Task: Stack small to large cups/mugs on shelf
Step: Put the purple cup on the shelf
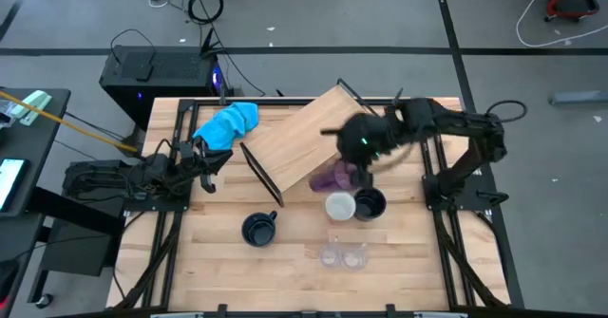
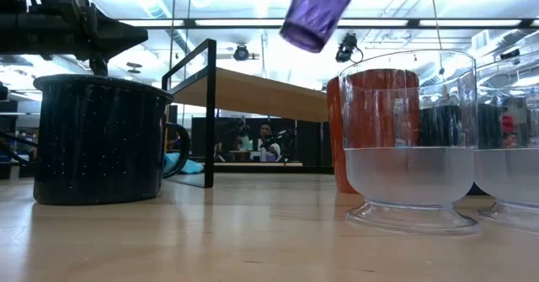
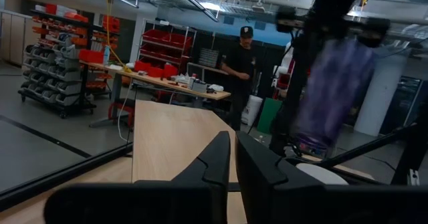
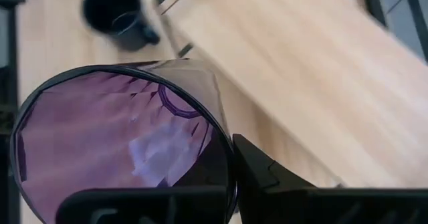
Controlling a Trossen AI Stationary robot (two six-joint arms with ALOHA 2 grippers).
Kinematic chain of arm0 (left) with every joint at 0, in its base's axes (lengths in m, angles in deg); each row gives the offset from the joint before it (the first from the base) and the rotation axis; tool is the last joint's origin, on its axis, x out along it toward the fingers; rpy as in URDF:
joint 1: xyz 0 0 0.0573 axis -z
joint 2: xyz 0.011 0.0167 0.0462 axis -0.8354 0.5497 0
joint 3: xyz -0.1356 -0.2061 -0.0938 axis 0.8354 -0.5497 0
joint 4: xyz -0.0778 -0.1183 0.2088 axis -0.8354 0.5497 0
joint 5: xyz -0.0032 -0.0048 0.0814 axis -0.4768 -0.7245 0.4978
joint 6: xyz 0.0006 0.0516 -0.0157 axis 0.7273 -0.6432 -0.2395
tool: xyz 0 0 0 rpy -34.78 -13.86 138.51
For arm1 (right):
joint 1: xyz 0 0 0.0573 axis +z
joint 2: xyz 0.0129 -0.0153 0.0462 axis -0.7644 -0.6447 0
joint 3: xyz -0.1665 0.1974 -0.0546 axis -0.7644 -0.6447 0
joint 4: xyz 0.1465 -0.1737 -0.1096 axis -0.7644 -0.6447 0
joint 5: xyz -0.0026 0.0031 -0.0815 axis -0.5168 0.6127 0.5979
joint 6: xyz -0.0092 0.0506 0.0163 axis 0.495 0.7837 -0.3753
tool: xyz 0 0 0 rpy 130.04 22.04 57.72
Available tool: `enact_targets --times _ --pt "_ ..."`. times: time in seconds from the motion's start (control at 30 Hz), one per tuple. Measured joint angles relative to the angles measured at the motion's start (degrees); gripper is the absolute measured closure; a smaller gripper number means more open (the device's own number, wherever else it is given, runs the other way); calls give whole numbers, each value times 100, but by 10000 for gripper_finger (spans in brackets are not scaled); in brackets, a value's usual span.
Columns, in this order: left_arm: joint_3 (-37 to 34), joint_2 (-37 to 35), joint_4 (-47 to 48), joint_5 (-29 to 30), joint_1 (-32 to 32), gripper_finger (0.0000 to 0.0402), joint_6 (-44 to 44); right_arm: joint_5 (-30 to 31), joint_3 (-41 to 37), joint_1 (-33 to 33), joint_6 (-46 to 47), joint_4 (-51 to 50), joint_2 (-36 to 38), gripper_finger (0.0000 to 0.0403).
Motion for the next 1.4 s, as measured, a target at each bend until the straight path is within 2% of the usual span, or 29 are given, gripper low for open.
enact_targets --times 0.23,0.5,0.6,0.9,1.4 --pt "-1 -1 0 1 1 361 2 -416 707 -998 -552 -111 -631 392" --pt "0 0 0 1 1 369 2 -616 1016 -2112 -789 -582 -975 394" --pt "1 1 0 1 1 372 2 -911 1019 -2394 -790 -669 -989 391" --pt "1 -1 -1 1 0 362 2 -1084 1008 -2705 -1021 -758 -1056 384" --pt "1 -1 0 0 0 369 1 -1063 1001 -2723 -1198 -617 -1054 363"
